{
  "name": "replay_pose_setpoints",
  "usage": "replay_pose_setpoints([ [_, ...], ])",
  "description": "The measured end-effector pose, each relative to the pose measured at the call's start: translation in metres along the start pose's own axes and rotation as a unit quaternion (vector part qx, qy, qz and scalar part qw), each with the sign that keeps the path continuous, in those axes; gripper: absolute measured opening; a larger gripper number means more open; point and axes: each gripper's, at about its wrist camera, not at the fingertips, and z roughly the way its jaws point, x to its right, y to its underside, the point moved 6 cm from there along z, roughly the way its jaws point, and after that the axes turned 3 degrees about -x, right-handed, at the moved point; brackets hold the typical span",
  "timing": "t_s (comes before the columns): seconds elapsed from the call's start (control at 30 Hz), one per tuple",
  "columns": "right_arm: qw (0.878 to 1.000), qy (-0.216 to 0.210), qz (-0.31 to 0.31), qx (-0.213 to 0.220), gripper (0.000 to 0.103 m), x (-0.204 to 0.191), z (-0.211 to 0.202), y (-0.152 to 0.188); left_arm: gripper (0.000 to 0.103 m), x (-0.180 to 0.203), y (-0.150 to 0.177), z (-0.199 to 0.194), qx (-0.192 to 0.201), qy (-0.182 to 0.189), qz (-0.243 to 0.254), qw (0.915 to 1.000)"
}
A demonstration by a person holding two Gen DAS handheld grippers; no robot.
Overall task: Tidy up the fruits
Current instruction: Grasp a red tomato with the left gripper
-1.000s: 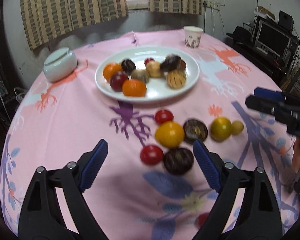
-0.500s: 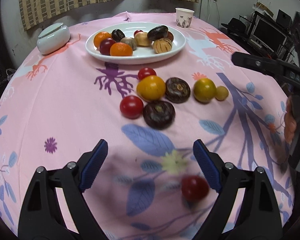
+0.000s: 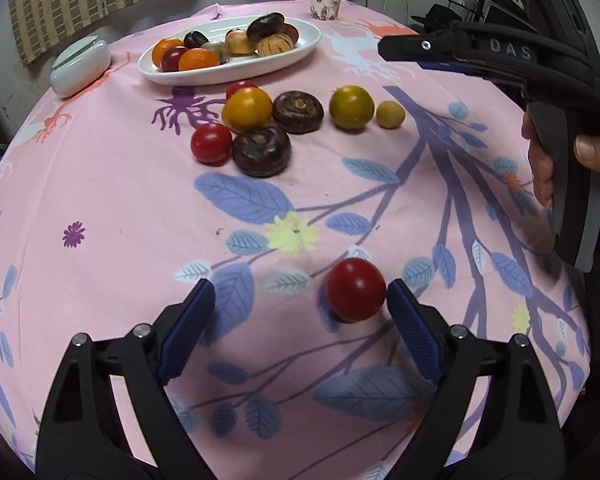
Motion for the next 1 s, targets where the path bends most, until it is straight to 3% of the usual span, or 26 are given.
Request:
replay_pose_setpoints([
  [0.03,1.000,0.000,-0.002,0.001,0.068,-0.001,0.000,0.000,0.078,0.002,0.000,0.000,0.002,0.002,0.002,1.0000],
  [0.1,1.000,-0.002,-0.004,0.002,0.068,-0.002,-0.001,0.000,0.057,0.005,0.001,0.002,-0.002,0.009,0.011,0.9999],
  [0.17,1.000,-0.001,-0.006,0.003,0.068,-0.003,-0.001,0.000,0.051,0.007,0.000,0.004,0.000,0.012,0.016,0.9998],
  [0.27,1.000,0.000,-0.006,0.002,0.068,-0.002,-0.001,0.001,0.034,0.011,-0.003,0.002,0.004,0.033,0.015,0.9993],
  [0.47,1.000,0.005,-0.001,0.000,0.068,0.002,0.001,0.001,0.032,-0.003,-0.016,-0.001,0.023,0.011,0.016,0.9995],
  [0.77,1.000,0.020,-0.001,-0.002,0.068,0.004,0.011,0.004,0.032,-0.067,-0.032,-0.008,0.039,-0.014,-0.048,0.9980],
  [0.9,0.999,0.017,-0.041,0.018,0.068,-0.018,0.008,0.004,0.032,-0.103,-0.042,-0.009,0.059,-0.022,-0.100,0.9930],
  [1.0,0.995,-0.032,-0.096,-0.004,0.068,-0.058,0.007,0.010,0.032,-0.116,-0.042,-0.003,0.068,-0.035,-0.110,0.9909],
])
